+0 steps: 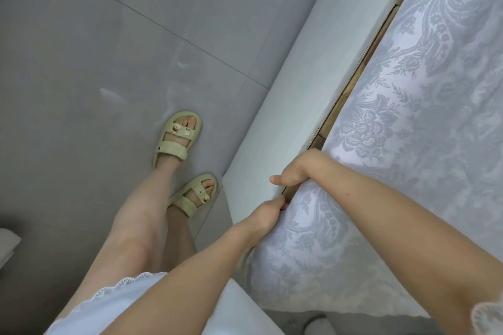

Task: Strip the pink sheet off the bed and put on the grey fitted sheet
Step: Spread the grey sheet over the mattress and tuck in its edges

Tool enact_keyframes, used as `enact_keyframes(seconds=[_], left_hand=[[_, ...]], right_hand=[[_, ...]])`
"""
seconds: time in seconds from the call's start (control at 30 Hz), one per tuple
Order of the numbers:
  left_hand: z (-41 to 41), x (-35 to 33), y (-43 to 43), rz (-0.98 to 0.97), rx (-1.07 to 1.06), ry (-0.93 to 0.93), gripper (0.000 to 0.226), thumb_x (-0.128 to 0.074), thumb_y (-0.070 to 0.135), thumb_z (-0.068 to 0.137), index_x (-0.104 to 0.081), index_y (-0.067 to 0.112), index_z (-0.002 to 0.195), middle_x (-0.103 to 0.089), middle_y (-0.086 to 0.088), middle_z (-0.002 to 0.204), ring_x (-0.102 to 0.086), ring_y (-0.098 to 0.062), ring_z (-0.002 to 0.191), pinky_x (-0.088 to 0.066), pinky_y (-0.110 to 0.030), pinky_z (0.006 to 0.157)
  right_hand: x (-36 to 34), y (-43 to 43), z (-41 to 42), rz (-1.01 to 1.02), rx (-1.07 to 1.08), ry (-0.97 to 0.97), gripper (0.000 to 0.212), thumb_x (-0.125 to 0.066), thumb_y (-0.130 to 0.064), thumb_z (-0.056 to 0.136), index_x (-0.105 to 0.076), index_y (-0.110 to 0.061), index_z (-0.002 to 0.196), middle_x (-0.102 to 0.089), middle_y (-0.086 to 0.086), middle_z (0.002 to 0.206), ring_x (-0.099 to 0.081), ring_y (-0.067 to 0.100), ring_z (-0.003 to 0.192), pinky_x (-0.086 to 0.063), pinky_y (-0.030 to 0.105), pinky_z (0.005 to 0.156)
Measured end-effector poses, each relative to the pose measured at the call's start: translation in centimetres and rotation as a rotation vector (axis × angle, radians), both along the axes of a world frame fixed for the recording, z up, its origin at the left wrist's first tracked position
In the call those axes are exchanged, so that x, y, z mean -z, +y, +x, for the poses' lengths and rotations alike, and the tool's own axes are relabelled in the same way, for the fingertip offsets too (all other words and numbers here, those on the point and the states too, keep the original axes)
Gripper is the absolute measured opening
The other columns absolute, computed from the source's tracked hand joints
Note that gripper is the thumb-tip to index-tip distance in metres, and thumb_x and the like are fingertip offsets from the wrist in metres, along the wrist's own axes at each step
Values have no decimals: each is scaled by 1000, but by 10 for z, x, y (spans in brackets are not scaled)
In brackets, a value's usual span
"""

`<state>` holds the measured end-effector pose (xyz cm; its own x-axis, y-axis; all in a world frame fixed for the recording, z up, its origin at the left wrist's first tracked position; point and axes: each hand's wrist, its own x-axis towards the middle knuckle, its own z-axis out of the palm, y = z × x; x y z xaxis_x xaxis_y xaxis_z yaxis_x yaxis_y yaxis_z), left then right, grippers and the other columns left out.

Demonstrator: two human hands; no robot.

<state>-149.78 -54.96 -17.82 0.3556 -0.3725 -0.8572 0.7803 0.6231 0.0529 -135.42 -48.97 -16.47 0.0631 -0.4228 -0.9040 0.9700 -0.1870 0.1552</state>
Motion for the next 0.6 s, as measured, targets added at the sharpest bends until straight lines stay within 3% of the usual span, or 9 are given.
enact_keyframes(seconds=[0.1, 0.17, 0.23, 0.3, 0.4, 0.43, 0.5, 0.53, 0.6], left_hand=[[2, 3, 11, 92, 77, -64, 56, -24, 50, 99, -67, 17, 110, -66, 1, 113, -60, -14, 100, -43, -26, 89], [-2, 4, 17, 207, 71, -108, 52, -29, 52, 98, -68, 18, 104, -65, 3, 108, -59, -14, 99, -43, -27, 90], [-7, 3, 21, 221, -15, -145, 39, -37, 45, 98, -62, 15, 96, -62, 3, 95, -56, -13, 86, -43, -23, 79], [-12, -3, 22, 182, -94, -177, 34, -42, 43, 97, -57, 13, 96, -58, -2, 93, -52, -15, 83, -40, -24, 77], [-16, -19, 16, 253, -43, -228, 44, -39, 55, 95, -65, 20, 104, -66, 8, 104, -60, -10, 98, -43, -25, 89], [-17, -25, 15, 381, 42, -278, 45, -38, 58, 93, -65, 24, 105, -66, 10, 110, -59, -9, 106, -42, -27, 92], [-11, -38, 18, 658, 153, -331, 43, -38, 56, 94, -61, 26, 115, -60, 8, 123, -52, -12, 117, -38, -29, 99], [-4, -45, 24, 732, 128, -314, 42, -40, 52, 95, -58, 24, 120, -58, 7, 127, -50, -12, 120, -36, -27, 98], [15, -57, 38, 786, 57, -281, 40, -42, 47, 96, -54, 22, 125, -56, 5, 129, -50, -13, 120, -35, -26, 97]], right_hand=[[3, -9, -9, 67, -104, -6, 72, -12, -65, 94, -38, -19, 144, -34, 5, 152, -31, 23, 139, -26, 35, 108], [-5, -13, -10, 295, -177, -23, 70, -10, -62, 96, -52, -19, 132, -48, 5, 142, -42, 22, 132, -32, 34, 97], [-19, -18, -11, 718, -96, -95, 60, -17, -53, 100, -63, -16, 108, -65, 6, 115, -59, 23, 110, -35, 34, 83], [-39, -30, -13, 1173, 76, -233, 45, -30, -43, 99, -65, -14, 99, -70, 6, 97, -64, 26, 94, -34, 35, 85], [-68, -60, 1, 1712, 94, -554, 32, -46, -32, 88, -67, -14, 105, -68, 6, 111, -63, 24, 105, -25, 41, 102], [-75, -76, 6, 1729, 119, -702, 36, -48, -33, 87, -65, -16, 114, -63, 7, 124, -57, 25, 116, -21, 43, 106], [-76, -108, 3, 1562, 363, -932, 59, -40, -49, 87, -48, -20, 138, -42, 10, 147, -38, 29, 136, -20, 50, 112], [-71, -122, -10, 1435, 521, -964, 70, -31, -58, 86, -34, -23, 146, -30, 11, 153, -28, 32, 141, -21, 54, 112], [-64, -150, -56, 1233, 628, -828, 76, -21, -64, 85, -14, -27, 150, -17, 15, 157, -16, 36, 144, -22, 59, 112]])
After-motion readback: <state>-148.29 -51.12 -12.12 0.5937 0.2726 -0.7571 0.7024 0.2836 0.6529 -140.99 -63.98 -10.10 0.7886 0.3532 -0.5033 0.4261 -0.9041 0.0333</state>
